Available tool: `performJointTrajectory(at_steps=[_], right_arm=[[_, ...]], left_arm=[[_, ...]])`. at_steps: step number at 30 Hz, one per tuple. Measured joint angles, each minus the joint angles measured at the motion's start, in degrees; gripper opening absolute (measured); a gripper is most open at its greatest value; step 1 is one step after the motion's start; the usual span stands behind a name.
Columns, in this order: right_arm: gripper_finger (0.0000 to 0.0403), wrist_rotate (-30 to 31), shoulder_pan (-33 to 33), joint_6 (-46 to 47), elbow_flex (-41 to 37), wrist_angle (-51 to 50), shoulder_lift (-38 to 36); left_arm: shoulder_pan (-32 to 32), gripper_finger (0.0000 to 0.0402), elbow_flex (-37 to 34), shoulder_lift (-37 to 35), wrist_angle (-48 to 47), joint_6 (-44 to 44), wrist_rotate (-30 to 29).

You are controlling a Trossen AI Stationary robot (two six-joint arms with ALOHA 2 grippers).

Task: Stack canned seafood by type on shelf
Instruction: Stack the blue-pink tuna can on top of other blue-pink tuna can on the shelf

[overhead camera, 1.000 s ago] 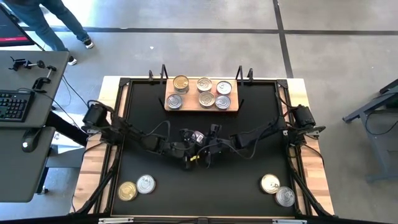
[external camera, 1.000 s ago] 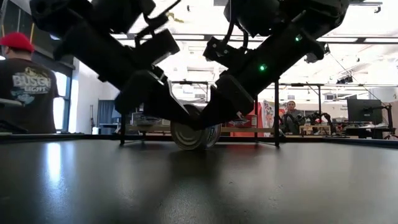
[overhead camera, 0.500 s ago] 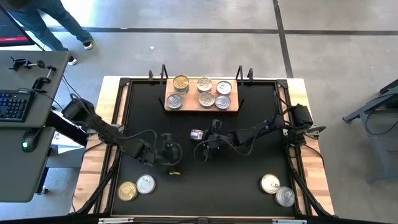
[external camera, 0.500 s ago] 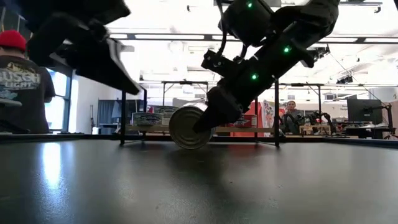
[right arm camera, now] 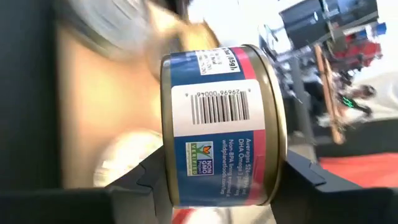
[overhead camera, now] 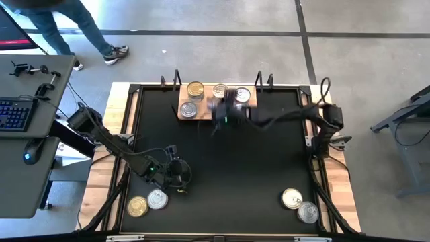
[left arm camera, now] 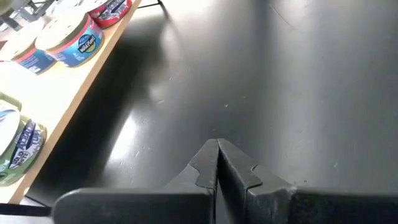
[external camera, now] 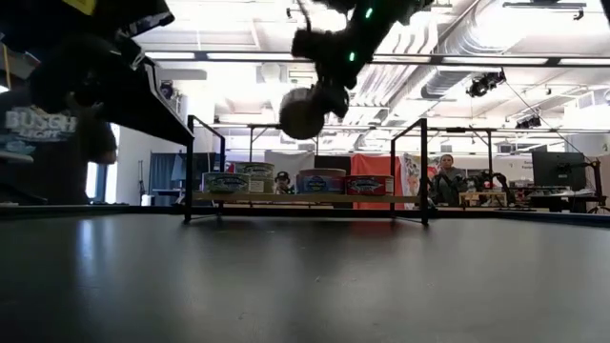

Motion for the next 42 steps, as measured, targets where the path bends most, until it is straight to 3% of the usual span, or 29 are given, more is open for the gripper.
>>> performJointTrajectory(at_steps=[5,11,28,33,42], right_arm=[[0.0176,-4.3,-9.61,-9.19,-0.56,5.47,2.91],[0.0176,-6.06,-14.57,-12.86,-0.56,10.07,5.07],[0.0196,-7.62,-15.38,-8.72,-0.48,9.91,7.96],[0.0203,-7.89,-15.23,-11.2,-0.46,8.25,7.93],[0.0267,-9.71,-15.0,-9.96,-0.47,6.48,7.91]], left_arm=[[-0.33,0.0,0.0,0.67,0.04,-0.2,-0.31],[-0.35,0.0,0.0,0.69,0.15,-1.12,-0.49],[-1.03,0.0,0.0,0.69,1.43,-0.64,-0.53],[-1.07,0.0,0.0,0.69,1.41,-0.68,-0.31],[-1.09,0.0,0.0,0.7,1.36,-1.08,-0.01]])
